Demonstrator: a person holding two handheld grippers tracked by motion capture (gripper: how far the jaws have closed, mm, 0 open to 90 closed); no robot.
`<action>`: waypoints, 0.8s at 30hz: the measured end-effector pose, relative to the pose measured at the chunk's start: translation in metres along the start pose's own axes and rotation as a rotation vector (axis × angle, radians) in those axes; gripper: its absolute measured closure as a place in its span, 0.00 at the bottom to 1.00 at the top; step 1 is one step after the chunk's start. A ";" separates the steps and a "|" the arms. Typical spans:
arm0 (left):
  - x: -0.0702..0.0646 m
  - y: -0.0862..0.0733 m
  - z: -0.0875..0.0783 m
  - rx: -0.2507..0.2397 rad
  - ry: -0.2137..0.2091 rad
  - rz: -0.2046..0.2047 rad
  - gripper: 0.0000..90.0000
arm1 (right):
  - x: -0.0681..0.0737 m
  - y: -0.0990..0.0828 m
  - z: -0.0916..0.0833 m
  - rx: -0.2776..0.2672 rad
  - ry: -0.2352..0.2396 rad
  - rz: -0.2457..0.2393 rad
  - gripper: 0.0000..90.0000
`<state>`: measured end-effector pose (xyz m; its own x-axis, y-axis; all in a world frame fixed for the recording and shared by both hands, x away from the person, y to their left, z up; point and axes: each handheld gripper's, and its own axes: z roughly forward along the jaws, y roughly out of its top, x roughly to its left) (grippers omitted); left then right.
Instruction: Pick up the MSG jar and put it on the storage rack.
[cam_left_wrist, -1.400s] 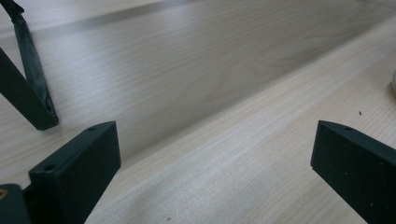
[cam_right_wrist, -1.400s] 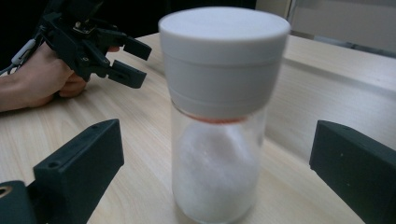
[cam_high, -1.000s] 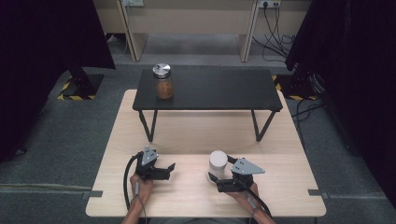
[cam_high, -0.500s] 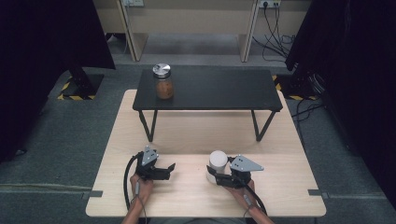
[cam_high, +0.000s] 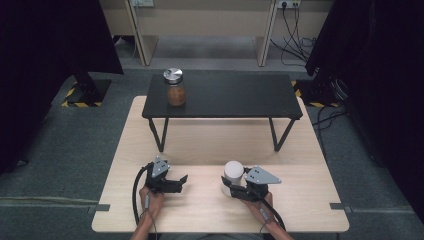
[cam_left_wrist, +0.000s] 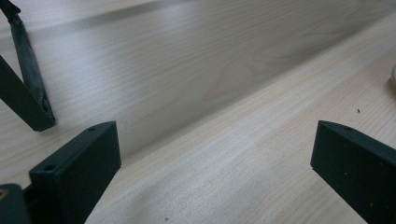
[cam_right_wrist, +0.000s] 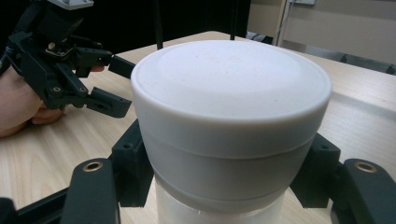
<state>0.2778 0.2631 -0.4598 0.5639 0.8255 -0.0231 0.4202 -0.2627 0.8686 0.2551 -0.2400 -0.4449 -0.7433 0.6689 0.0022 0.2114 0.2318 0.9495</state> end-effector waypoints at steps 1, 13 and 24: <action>0.000 0.000 0.000 0.000 0.000 0.000 0.01 | 0.000 0.000 0.000 -0.002 -0.002 0.000 0.39; 0.000 0.000 0.000 0.000 0.000 0.001 0.01 | -0.002 0.011 -0.005 -0.013 -0.019 0.004 0.39; -0.001 0.000 0.000 0.001 0.001 0.002 0.01 | -0.005 0.021 -0.005 -0.026 -0.028 0.020 0.39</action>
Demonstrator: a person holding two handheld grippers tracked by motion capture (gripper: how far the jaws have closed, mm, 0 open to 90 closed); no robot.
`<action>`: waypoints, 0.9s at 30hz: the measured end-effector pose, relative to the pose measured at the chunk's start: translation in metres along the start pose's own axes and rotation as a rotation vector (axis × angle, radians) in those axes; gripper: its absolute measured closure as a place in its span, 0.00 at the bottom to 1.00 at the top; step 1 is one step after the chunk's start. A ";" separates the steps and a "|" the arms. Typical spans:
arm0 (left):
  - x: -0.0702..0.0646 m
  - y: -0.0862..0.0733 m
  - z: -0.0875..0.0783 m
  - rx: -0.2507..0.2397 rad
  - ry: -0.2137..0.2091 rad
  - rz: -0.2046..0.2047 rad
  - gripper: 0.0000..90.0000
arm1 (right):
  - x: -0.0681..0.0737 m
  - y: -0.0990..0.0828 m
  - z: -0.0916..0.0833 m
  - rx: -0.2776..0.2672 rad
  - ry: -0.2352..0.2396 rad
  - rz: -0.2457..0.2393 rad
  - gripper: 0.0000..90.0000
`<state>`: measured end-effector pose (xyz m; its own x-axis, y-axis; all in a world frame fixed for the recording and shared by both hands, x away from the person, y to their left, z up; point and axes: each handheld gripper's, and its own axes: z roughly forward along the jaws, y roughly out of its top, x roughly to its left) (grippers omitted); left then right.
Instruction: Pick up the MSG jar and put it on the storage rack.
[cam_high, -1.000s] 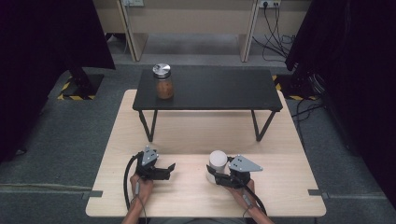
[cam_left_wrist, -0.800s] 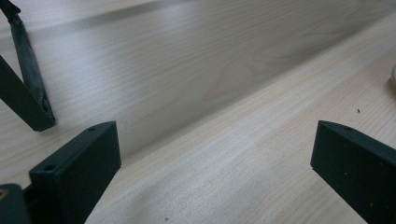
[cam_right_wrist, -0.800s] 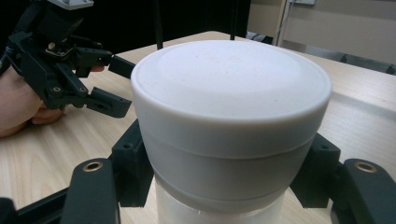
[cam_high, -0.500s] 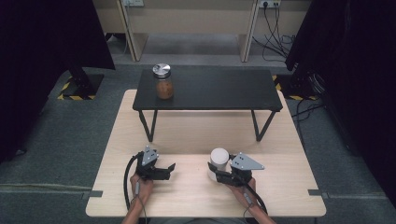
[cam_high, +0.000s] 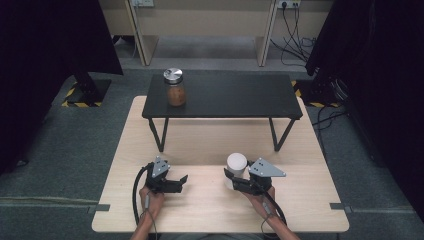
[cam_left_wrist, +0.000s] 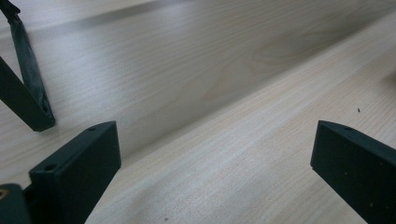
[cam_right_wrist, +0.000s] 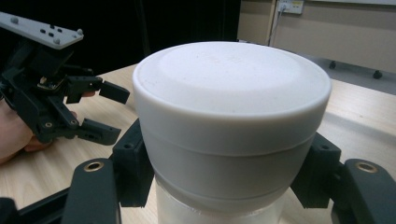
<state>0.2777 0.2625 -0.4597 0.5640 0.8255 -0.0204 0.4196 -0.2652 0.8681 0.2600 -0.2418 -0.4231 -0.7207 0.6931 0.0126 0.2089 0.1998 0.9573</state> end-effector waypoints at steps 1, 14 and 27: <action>0.000 0.000 0.000 0.000 0.000 0.000 0.01 | 0.000 0.001 0.000 -0.002 0.000 0.003 0.39; 0.000 0.000 0.000 0.001 0.000 0.003 0.01 | -0.002 0.031 -0.002 -0.004 0.004 0.011 0.39; 0.000 0.000 0.000 0.001 0.000 0.003 0.01 | -0.004 0.072 -0.011 -0.047 0.008 0.007 0.39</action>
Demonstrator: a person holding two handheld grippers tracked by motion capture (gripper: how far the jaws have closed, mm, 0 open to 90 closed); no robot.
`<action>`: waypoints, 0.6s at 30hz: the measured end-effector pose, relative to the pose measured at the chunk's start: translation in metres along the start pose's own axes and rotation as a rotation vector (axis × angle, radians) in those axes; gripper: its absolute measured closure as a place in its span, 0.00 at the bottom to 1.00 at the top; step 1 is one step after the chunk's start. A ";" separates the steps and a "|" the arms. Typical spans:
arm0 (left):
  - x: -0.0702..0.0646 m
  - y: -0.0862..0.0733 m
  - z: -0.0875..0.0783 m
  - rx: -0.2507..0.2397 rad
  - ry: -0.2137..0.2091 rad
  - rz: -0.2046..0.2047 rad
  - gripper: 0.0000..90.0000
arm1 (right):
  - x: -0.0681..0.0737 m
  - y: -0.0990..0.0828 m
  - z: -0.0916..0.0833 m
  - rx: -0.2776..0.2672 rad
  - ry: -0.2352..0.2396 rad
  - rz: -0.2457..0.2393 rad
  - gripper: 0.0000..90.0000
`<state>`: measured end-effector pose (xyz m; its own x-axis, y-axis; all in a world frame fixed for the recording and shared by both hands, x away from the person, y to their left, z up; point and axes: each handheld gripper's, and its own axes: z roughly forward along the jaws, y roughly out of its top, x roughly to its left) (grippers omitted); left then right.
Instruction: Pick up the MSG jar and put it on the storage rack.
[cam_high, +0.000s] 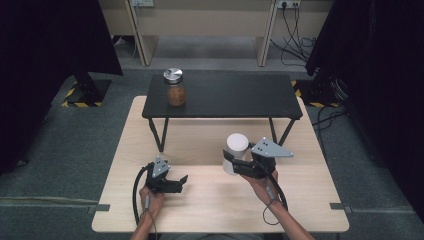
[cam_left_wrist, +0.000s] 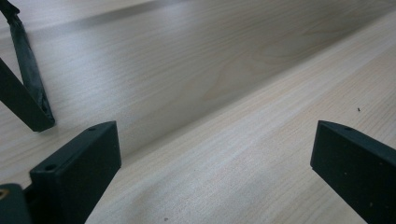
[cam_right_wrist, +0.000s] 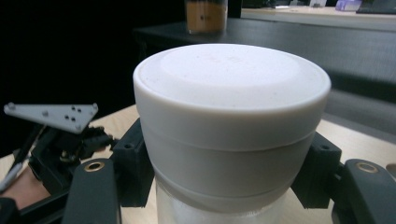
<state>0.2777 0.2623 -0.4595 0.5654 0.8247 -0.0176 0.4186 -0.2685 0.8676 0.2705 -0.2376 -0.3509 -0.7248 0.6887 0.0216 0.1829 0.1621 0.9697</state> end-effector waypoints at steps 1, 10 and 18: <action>0.000 0.000 0.000 0.000 0.000 0.000 0.01 | 0.000 0.005 0.000 -0.004 0.000 -0.001 0.39; 0.000 0.000 0.000 0.001 -0.001 -0.001 0.01 | 0.004 0.033 0.003 -0.005 0.003 -0.018 0.39; 0.000 0.000 0.000 0.000 -0.001 -0.001 0.01 | 0.009 0.063 0.008 -0.016 0.022 -0.027 0.39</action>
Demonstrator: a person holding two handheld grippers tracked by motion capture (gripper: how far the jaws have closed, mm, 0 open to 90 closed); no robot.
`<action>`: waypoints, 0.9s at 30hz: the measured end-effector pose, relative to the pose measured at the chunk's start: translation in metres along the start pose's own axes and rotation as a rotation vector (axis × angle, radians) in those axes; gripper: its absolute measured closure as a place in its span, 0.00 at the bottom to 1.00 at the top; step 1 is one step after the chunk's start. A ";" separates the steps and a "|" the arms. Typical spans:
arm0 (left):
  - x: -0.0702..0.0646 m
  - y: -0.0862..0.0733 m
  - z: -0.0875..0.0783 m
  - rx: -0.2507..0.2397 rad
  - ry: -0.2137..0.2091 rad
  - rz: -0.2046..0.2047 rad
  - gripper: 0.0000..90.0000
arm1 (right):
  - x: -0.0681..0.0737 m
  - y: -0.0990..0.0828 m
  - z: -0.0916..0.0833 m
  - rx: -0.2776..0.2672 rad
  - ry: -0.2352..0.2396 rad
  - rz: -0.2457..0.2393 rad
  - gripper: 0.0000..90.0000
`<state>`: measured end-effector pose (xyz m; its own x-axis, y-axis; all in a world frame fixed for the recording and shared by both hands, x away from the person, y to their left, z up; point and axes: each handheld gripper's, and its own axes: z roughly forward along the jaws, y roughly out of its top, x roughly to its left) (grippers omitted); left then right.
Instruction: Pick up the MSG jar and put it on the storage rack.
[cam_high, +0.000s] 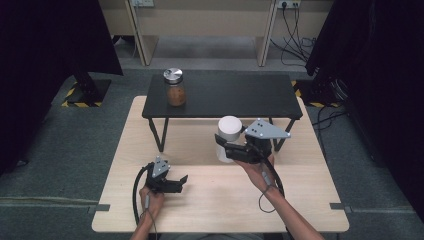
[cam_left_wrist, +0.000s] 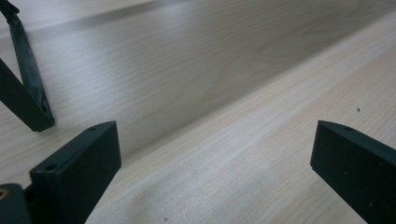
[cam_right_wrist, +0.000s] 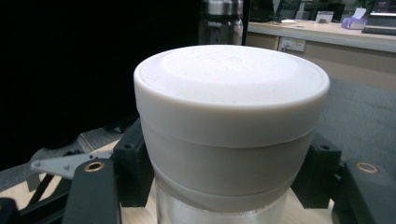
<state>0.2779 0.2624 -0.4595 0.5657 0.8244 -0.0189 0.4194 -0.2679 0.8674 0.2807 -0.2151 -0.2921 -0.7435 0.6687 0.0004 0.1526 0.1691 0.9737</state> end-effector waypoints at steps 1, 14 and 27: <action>0.000 0.000 0.000 -0.001 -0.001 -0.001 0.01 | 0.000 0.004 0.001 -0.002 0.003 -0.001 0.39; 0.000 0.000 0.000 0.002 -0.002 0.000 0.01 | -0.002 0.052 0.024 -0.006 -0.008 0.010 0.39; 0.001 0.000 0.000 0.000 -0.006 0.002 0.01 | -0.014 0.084 0.067 0.006 -0.133 0.061 0.39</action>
<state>0.2789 0.2633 -0.4593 0.5710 0.8207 -0.0204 0.4184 -0.2695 0.8673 0.3477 -0.1616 -0.2253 -0.6403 0.7676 0.0290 0.1989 0.1292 0.9715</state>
